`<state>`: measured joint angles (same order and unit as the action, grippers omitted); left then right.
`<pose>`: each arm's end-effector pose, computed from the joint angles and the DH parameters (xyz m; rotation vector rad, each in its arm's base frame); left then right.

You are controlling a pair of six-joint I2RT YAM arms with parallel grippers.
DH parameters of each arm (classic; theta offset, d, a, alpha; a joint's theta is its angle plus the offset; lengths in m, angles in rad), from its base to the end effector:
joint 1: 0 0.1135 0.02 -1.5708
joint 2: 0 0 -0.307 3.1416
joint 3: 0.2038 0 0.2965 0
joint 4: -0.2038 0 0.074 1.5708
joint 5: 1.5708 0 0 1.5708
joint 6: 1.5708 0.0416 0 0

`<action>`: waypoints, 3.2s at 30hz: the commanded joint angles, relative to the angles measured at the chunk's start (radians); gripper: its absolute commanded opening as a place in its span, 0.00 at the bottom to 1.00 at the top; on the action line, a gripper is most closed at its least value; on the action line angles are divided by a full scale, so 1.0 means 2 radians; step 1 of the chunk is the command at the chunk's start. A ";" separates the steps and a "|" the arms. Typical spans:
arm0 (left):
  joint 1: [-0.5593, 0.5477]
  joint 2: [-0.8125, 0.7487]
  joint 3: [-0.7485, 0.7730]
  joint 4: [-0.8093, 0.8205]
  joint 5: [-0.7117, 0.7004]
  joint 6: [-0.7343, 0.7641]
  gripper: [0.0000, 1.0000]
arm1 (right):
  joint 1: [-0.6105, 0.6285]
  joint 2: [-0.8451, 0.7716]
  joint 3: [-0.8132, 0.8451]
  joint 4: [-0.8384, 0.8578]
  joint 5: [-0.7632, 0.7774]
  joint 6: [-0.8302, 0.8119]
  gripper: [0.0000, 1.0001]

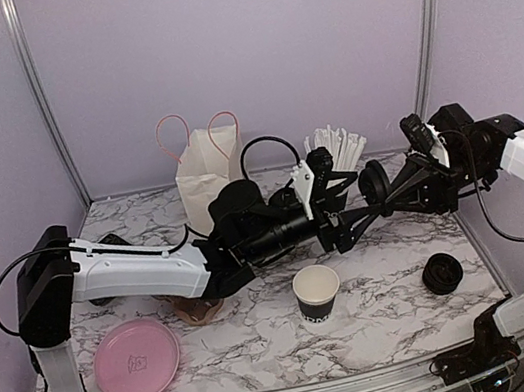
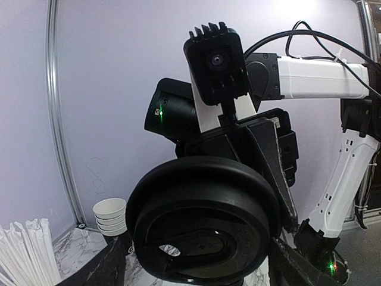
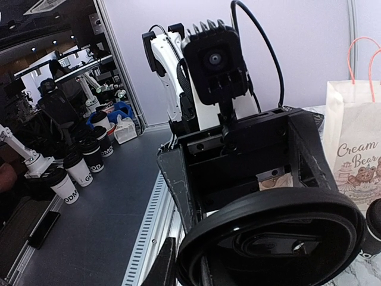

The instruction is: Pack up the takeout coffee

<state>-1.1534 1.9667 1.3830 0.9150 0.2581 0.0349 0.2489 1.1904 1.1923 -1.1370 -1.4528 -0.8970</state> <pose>0.2018 -0.4813 0.3240 0.9317 0.9531 -1.1193 0.2123 0.0966 0.3876 -1.3312 1.3808 1.4523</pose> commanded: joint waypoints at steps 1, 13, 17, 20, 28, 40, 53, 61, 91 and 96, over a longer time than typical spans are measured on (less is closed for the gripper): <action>-0.003 0.013 0.025 -0.011 0.003 0.001 0.80 | 0.005 -0.007 0.001 0.007 0.000 0.006 0.13; -0.003 0.014 0.029 -0.021 0.024 0.001 0.77 | 0.005 -0.008 0.000 0.012 0.010 0.012 0.14; -0.003 0.008 0.024 -0.024 0.013 -0.001 0.74 | 0.005 -0.011 0.000 0.028 0.018 0.038 0.23; -0.002 -0.013 0.007 -0.045 0.000 -0.002 0.75 | 0.003 -0.013 0.018 0.020 0.066 0.046 0.41; -0.002 -0.118 -0.057 -0.244 -0.048 0.016 0.74 | -0.007 -0.046 0.007 0.017 0.153 0.026 0.62; -0.002 -0.136 0.023 -0.641 -0.170 -0.031 0.73 | -0.009 -0.064 -0.115 0.261 0.381 0.217 0.60; -0.002 -0.061 0.126 -0.731 -0.136 -0.045 0.72 | -0.008 -0.027 -0.140 0.251 0.321 0.209 0.57; -0.002 -0.026 0.171 -0.779 -0.134 -0.050 0.72 | -0.009 -0.028 -0.154 0.252 0.316 0.201 0.57; -0.003 -0.016 0.210 -0.831 -0.122 -0.047 0.69 | -0.007 -0.011 -0.158 0.246 0.311 0.192 0.57; -0.003 -0.004 0.216 -0.840 -0.124 -0.048 0.70 | -0.007 -0.008 -0.157 0.245 0.311 0.191 0.57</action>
<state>-1.1534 1.9648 1.7874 -0.7185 0.0216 -0.0639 0.2359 1.1652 0.8719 -0.6491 -0.8219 -0.5026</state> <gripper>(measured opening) 0.713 0.566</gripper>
